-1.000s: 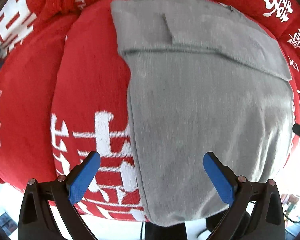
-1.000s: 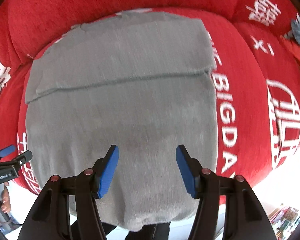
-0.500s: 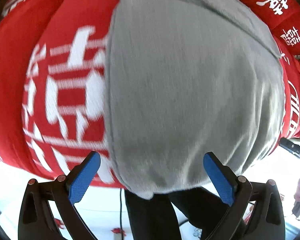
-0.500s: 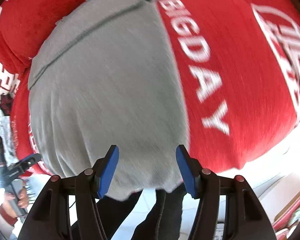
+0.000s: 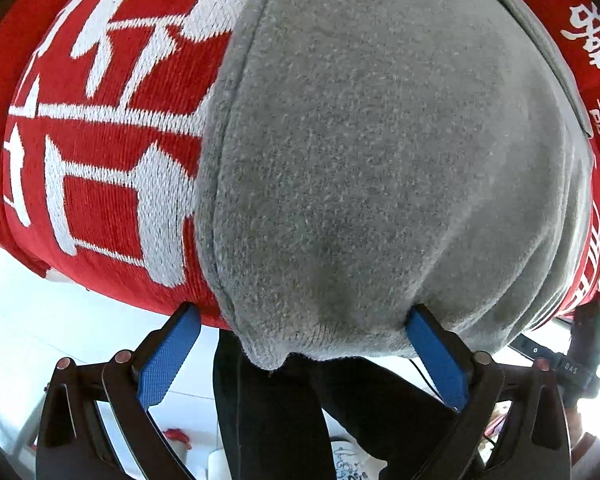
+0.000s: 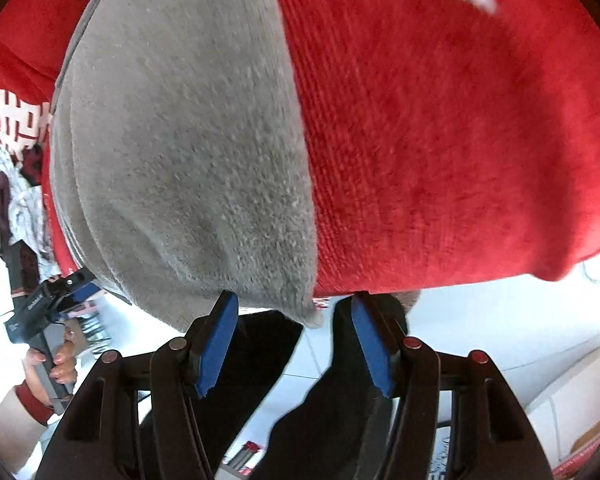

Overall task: Fold small clothes
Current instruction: 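Grasp the sweater hem with both grippers and lift it toward the collar, then carry the held hem over the sweater toward the collar with both grippers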

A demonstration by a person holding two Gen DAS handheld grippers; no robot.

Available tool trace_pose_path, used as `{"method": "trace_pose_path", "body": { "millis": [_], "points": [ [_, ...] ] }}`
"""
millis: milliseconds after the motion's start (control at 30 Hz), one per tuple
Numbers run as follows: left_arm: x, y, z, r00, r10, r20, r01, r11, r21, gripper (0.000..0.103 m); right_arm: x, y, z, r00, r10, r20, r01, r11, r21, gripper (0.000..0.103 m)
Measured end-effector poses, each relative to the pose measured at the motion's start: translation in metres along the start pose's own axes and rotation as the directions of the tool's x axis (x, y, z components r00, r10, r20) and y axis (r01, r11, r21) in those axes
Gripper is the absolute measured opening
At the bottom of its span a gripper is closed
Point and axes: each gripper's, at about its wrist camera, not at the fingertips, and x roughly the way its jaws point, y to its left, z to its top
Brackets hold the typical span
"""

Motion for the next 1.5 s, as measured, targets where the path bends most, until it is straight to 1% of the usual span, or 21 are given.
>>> {"method": "trace_pose_path", "body": {
  "millis": [33,67,100,133,167,200,233,467,667,800,967,1033,1100,1133,1167,1200,1233,1267,1400,1467,1500],
  "points": [
    [-0.001,-0.001,-0.006,1.0,0.004,0.004,-0.004,1.0,0.005,0.091,0.001,-0.001,-0.001,0.999,0.038,-0.005,-0.038,0.999,0.015,0.047],
    [-0.005,-0.001,-0.009,1.0,0.0,0.01,0.0,1.0,0.014,0.079,0.001,-0.001,-0.003,0.998,0.054,-0.014,-0.054,0.998,0.03,0.021],
    [-0.012,-0.018,-0.022,1.0,-0.009,0.014,0.009,1.0,0.019,0.072,0.001,0.0,-0.006,0.999,0.048,-0.021,-0.047,0.998,0.038,0.011],
    [-0.015,-0.026,-0.026,1.0,-0.015,0.016,0.015,1.0,0.025,0.056,-0.002,0.0,-0.008,0.998,0.058,-0.014,-0.058,0.998,0.035,0.005],
    [-0.02,-0.029,-0.029,0.999,-0.032,0.015,0.031,0.998,0.048,0.032,-0.006,0.002,-0.011,0.997,0.075,-0.004,-0.075,0.997,0.034,0.005],
    [-0.023,-0.031,-0.03,0.998,-0.061,0.009,0.06,0.996,0.063,0.018,-0.011,0.004,-0.013,0.995,0.098,0.002,-0.098,0.994,0.037,0.005],
    [-0.028,-0.034,-0.029,0.997,-0.078,0.002,0.077,0.994,0.072,0.016,-0.017,0.007,-0.016,0.991,0.132,0.014,-0.133,0.99,0.039,0.005],
    [-0.087,-0.048,-0.014,0.977,-0.211,0.044,0.204,0.971,0.122,0.015,-0.078,0.029,-0.006,0.943,0.304,0.132,-0.311,0.95,0.03,0.004],
    [-0.112,-0.055,0.051,0.937,-0.311,0.163,0.302,0.95,0.075,0.012,-0.107,0.053,0.041,0.888,0.371,0.273,-0.394,0.918,0.032,0.004],
    [-0.111,-0.065,0.105,0.942,-0.245,0.231,0.223,0.968,0.116,0.012,-0.104,0.067,0.082,0.904,0.313,0.292,-0.338,0.941,0.037,0.004],
    [-0.111,-0.072,0.133,0.956,-0.136,0.261,0.084,0.976,0.2,0.012,-0.1,0.073,0.119,0.928,0.212,0.306,-0.246,0.966,0.08,0.003],
    [-0.112,-0.071,0.136,0.963,-0.12,0.242,0.066,0.973,0.219,0.012,-0.104,0.071,0.124,0.935,0.156,0.319,-0.199,0.974,0.107,0.003],
    [-0.114,-0.07,0.135,0.972,-0.125,0.2,0.067,0.959,0.275,0.028,-0.114,0.081,0.12,0.94,0.113,0.322,-0.137,0.989,0.053,0.007],
    [-0.115,-0.074,0.129,0.974,-0.117,0.195,0.05,0.946,0.319,0.062,-0.119,0.085,0.118,0.948,0.076,0.31,-0.083,0.997,0.009,0.007],
    [-0.12,-0.081,0.119,0.97,-0.094,0.225,0.001,0.924,0.383,0.082,-0.121,0.093,0.113,0.955,0.036,0.295,-0.025,0.999,-0.042,0.012],
    [-0.123,-0.089,0.109,0.965,-0.088,0.248,-0.033,0.895,0.445,0.082,-0.119,0.107,0.105,0.962,-0.02,0.272,0.054,0.991,-0.118,0.02],
    [-0.124,-0.094,0.103,0.967,-0.09,0.239,-0.042,0.867,0.497,0.082,-0.117,0.115,0.098,0.964,-0.056,0.259,0.101,0.981,-0.164,0.044],
    [-0.122,-0.106,0.095,0.973,-0.089,0.214,-0.05,0.822,0.568,0.082,-0.112,0.125,0.09,0.965,-0.099,0.242,0.156,0.961,-0.23,0.057],
    [-0.106,-0.154,0.067,0.982,-0.08,0.171,-0.081,0.642,0.762,0.082,-0.09,0.15,0.071,0.952,-0.21,0.222,0.283,0.879,-0.384,0.057],
    [-0.095,-0.177,0.057,0.983,-0.075,0.166,-0.095,0.565,0.819,0.082,-0.082,0.158,0.071,0.945,-0.233,0.228,0.309,0.862,-0.402,0.057],
    [-0.09,-0.185,0.054,0.986,-0.07,0.153,-0.092,0.541,0.836,0.082,-0.077,0.162,0.073,0.94,-0.244,0.236,0.324,0.853,-0.409,0.057]
  ]
}}
